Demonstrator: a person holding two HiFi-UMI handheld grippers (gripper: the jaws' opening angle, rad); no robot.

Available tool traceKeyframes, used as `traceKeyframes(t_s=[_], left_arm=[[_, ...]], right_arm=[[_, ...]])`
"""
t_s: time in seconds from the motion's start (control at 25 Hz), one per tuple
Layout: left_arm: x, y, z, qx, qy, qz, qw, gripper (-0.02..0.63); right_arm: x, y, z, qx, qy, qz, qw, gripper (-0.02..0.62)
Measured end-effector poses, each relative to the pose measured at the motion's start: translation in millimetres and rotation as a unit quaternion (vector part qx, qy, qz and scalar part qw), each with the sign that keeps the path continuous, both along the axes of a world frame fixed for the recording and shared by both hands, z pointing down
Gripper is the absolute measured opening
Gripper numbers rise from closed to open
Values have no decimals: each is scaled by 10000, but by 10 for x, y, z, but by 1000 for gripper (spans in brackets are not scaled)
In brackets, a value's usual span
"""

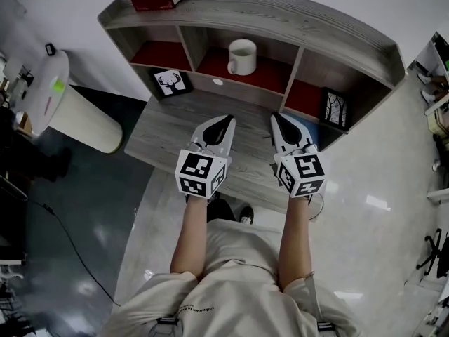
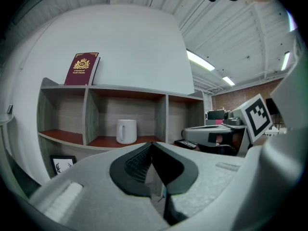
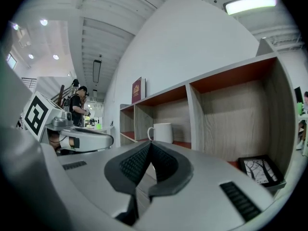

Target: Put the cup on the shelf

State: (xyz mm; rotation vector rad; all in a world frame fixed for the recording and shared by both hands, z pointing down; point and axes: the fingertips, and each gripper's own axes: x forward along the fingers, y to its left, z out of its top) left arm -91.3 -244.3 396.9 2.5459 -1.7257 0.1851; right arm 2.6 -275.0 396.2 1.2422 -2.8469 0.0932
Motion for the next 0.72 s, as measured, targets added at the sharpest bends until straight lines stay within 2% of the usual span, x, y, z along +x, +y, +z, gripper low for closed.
traceKeyframes(t_s=[0.72], left_arm=[[-128, -93, -80, 89, -77, -147, 9998, 9]], right_arm=[[-67, -93, -61, 66, -19, -71, 10000, 15]])
